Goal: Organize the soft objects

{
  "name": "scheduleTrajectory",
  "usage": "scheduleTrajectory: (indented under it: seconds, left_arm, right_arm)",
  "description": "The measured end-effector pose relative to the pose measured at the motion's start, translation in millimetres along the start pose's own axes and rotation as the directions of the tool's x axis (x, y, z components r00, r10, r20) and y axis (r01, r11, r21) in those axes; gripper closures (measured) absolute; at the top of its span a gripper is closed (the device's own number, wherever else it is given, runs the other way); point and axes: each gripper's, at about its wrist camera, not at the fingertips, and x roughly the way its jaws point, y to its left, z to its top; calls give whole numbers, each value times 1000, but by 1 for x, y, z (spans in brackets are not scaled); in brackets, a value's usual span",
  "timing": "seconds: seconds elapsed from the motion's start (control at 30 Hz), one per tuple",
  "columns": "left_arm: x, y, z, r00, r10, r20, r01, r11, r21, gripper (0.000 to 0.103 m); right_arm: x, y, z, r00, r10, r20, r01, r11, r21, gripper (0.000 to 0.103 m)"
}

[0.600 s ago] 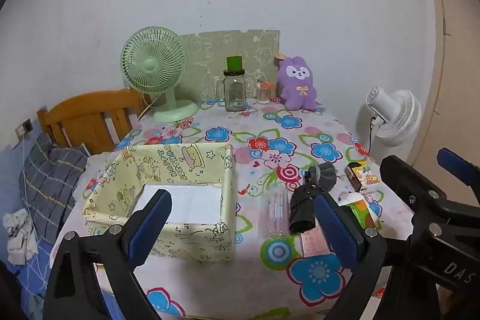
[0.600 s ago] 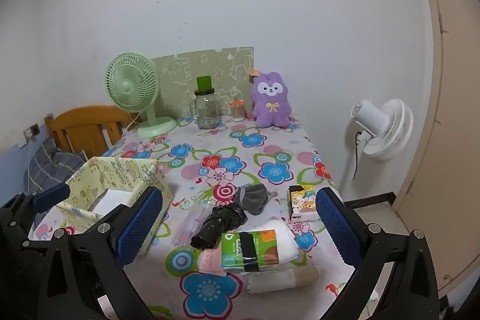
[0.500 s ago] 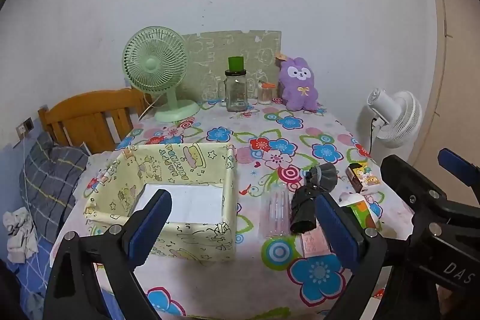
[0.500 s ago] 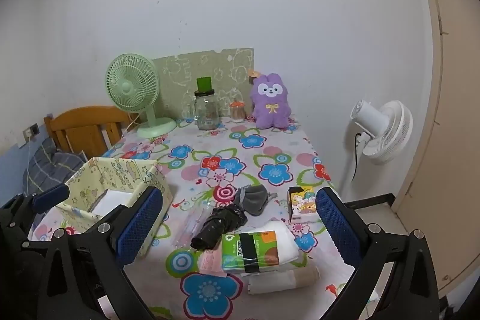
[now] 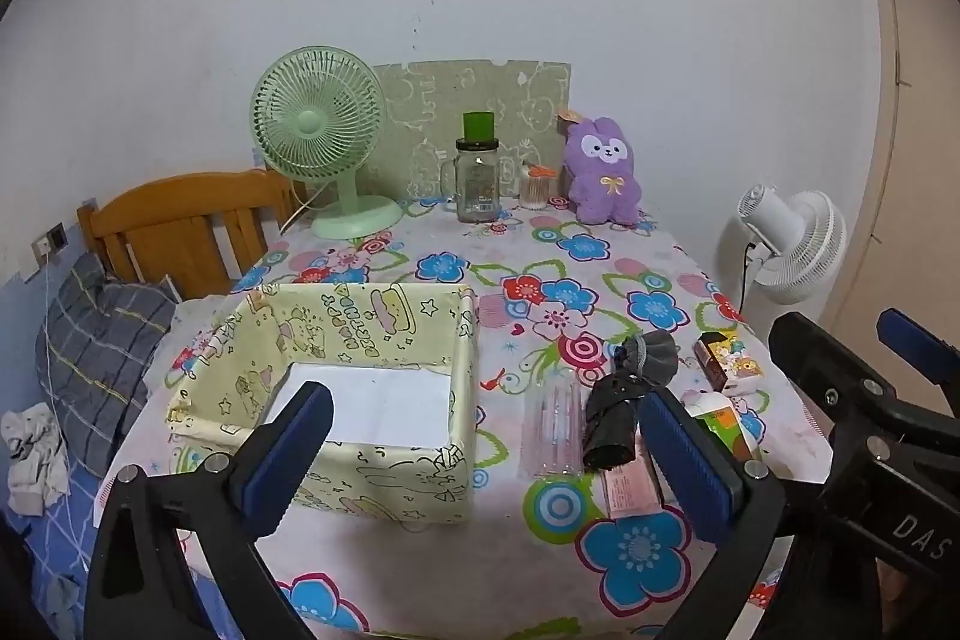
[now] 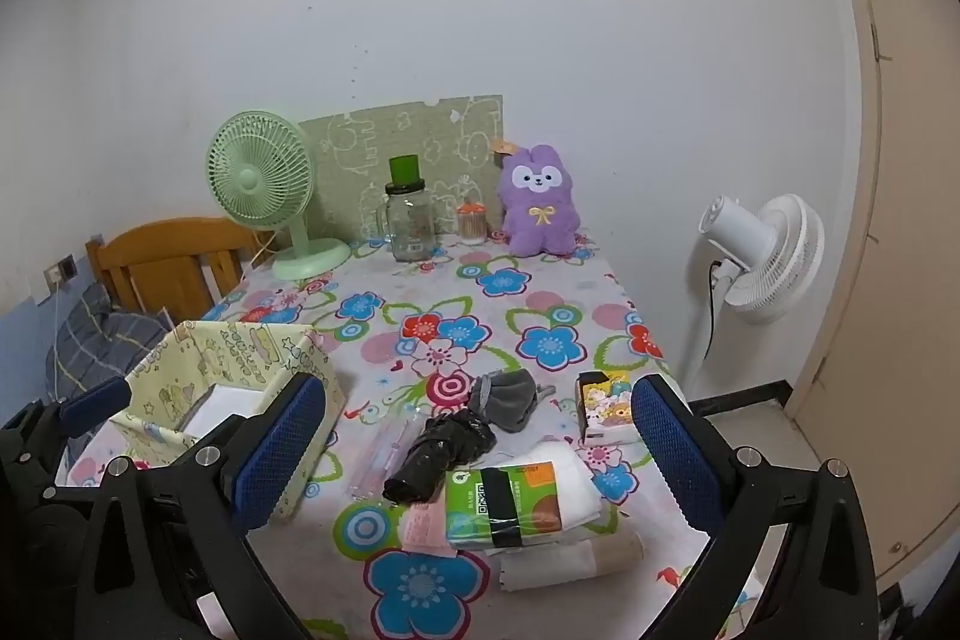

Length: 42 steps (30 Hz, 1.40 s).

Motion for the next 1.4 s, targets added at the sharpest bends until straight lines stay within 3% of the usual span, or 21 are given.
scheduleTrajectory:
  seconds: [0.27,1.4]
  left_arm:
    - [-1,-3,-1,999,30,23,-30,999,12,0]
    - [-1,-2,1,1000,12,20,-12,1000,1,0]
  right_arm:
    - [0,0,0,1000,0,3,0,1000,-3,0]
    - [-2,1,1,1000,7,7,-7,1000,-2,0]
